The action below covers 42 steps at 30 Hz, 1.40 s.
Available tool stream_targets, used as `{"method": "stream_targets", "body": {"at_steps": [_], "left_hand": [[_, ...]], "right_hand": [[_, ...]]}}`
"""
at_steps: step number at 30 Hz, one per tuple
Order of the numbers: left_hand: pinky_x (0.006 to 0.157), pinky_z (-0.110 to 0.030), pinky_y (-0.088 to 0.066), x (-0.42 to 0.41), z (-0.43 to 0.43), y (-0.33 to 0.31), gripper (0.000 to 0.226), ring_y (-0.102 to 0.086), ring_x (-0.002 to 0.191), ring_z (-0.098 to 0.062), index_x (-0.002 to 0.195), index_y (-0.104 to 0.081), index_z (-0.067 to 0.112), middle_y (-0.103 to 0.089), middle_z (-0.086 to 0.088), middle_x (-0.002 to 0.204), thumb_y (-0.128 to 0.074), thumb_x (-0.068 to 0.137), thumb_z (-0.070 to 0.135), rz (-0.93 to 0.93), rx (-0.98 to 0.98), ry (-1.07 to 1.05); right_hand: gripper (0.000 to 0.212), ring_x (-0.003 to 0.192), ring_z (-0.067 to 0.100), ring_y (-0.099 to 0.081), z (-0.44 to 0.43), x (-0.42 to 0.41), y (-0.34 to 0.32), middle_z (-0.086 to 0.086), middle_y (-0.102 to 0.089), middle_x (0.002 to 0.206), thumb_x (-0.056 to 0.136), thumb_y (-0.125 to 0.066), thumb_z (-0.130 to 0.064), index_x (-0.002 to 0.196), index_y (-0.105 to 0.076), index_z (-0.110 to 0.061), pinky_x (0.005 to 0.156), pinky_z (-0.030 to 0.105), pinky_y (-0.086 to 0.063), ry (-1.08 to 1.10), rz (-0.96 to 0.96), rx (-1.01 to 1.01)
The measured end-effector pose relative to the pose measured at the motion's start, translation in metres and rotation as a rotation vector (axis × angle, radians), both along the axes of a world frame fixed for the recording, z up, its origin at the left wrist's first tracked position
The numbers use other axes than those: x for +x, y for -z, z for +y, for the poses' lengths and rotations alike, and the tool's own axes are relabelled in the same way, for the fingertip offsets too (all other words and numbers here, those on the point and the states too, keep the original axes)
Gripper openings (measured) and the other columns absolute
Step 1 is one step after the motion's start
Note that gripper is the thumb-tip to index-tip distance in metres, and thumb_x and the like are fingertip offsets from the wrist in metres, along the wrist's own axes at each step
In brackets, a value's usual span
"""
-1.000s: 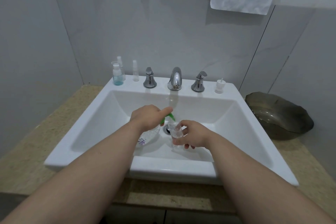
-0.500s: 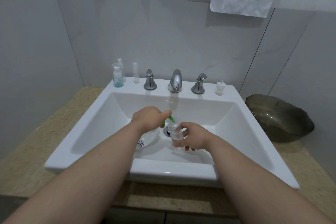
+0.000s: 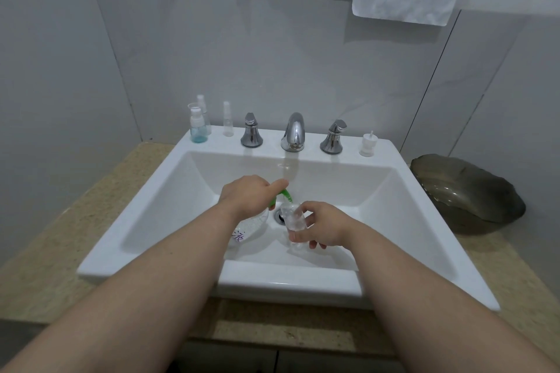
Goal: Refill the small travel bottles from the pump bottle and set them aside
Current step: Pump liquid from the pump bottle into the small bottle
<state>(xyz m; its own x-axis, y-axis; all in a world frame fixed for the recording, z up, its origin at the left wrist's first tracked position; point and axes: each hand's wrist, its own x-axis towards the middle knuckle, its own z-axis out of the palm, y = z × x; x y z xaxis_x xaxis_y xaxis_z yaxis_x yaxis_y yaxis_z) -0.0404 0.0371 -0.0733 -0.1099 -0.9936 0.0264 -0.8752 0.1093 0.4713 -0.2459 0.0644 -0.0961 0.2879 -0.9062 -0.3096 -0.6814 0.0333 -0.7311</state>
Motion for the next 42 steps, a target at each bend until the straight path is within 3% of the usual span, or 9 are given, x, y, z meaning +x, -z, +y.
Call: {"method": "stream_targets", "body": {"at_steps": [6, 29, 36, 42], "left_hand": [[0.076, -0.035, -0.042, -0.0008, 0.0022, -0.0019, 0.074, -0.061, 0.076, -0.014, 0.067, -0.072, 0.022, -0.062, 0.008, 0.068, -0.031, 0.095, 0.076, -0.003, 0.012, 0.006], [0.064, -0.031, -0.037, -0.0029, -0.0026, -0.0031, 0.049, -0.057, 0.069, -0.021, 0.071, -0.072, 0.016, -0.058, 0.004, 0.061, -0.041, 0.092, 0.048, -0.028, 0.012, 0.005], [0.076, -0.035, -0.042, -0.0012, 0.0017, -0.0015, 0.074, -0.062, 0.076, -0.014, 0.066, -0.070, 0.023, -0.066, 0.009, 0.073, -0.029, 0.095, 0.077, -0.011, 0.015, 0.019], [0.074, -0.035, -0.040, -0.0019, 0.0037, -0.0031, 0.071, -0.060, 0.073, -0.013, 0.066, -0.070, 0.022, -0.062, 0.009, 0.067, -0.034, 0.094, 0.076, 0.017, 0.031, -0.001]], "right_hand": [[0.048, 0.058, 0.012, -0.064, 0.0002, -0.0004, -0.0007, -0.002, -0.073, 0.104, 0.083, -0.087, -0.026, 0.121, -0.058, -0.020, 0.050, 0.024, -0.046, 0.003, 0.002, 0.006], [0.048, 0.057, 0.012, -0.064, 0.0013, 0.0005, -0.0005, -0.001, -0.075, 0.106, 0.082, -0.087, -0.025, 0.120, -0.059, -0.020, 0.049, 0.023, -0.045, -0.005, 0.006, 0.012], [0.050, 0.059, 0.011, -0.064, 0.0016, -0.0004, -0.0020, -0.002, -0.073, 0.106, 0.083, -0.086, -0.027, 0.123, -0.057, -0.021, 0.049, 0.022, -0.046, 0.001, 0.010, 0.002], [0.047, 0.060, 0.013, -0.065, 0.0015, -0.0012, -0.0011, -0.001, -0.073, 0.107, 0.083, -0.087, -0.026, 0.119, -0.058, -0.022, 0.051, 0.024, -0.046, -0.001, -0.006, 0.007]]}}
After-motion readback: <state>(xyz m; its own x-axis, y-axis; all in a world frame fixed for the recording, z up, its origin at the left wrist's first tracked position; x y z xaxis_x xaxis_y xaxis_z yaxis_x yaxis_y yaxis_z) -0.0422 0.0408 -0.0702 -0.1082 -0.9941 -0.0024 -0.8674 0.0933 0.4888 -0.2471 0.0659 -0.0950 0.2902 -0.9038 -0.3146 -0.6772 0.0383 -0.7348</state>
